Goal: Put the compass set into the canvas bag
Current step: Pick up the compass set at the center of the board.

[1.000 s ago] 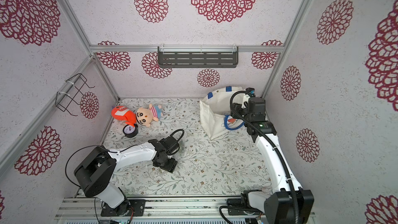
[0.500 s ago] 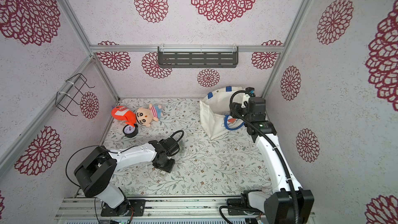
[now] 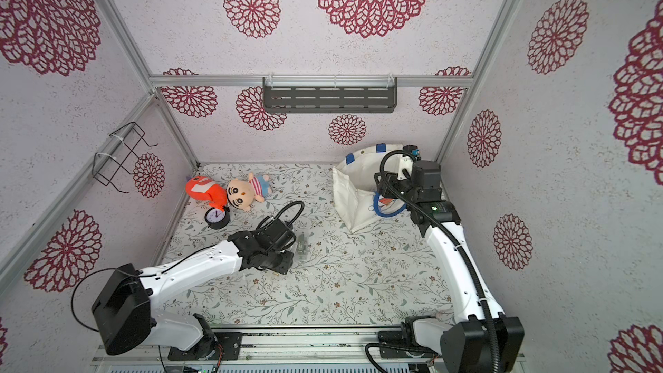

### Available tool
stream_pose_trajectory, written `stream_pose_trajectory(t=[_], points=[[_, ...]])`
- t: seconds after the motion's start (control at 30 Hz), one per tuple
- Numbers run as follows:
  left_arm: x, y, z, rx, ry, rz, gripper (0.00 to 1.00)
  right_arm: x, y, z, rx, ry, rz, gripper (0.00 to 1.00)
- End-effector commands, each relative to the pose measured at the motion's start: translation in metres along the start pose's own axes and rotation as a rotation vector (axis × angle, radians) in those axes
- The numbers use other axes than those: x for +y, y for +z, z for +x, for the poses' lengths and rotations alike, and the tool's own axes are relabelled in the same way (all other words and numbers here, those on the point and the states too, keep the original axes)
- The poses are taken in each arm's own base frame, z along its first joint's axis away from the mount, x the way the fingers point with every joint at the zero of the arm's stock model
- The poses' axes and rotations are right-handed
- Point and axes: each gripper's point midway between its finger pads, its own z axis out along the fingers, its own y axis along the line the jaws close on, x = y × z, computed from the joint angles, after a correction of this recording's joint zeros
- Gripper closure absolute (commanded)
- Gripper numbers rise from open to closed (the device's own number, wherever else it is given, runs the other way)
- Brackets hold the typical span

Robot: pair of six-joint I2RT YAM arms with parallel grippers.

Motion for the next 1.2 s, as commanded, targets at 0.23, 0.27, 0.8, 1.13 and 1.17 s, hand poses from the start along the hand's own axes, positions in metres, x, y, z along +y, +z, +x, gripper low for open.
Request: stream_pose_trajectory(t=[0.23, 0.27, 0.8, 1.13, 1.17], points=[[-0.002, -0.041, -0.105, -0.374, 0.025, 0.078, 0.58, 0.104, 0.045, 0.053, 0.172, 0.005, -0.292, 0.4], [-0.003, -0.041, -0.109, -0.392, 0.037, 0.086, 0.58, 0.114, 0.049, 0.059, 0.187, 0.011, -0.319, 0.4], [-0.011, -0.047, -0.124, -0.466, 0.07, 0.156, 0.58, 0.189, 0.083, 0.094, 0.332, 0.052, -0.564, 0.41], [-0.005, -0.041, -0.128, -0.455, 0.056, 0.155, 0.58, 0.199, 0.087, 0.098, 0.363, 0.058, -0.611, 0.45], [-0.004, -0.041, -0.128, -0.454, 0.054, 0.154, 0.58, 0.2, 0.085, 0.097, 0.361, 0.058, -0.618, 0.44]])
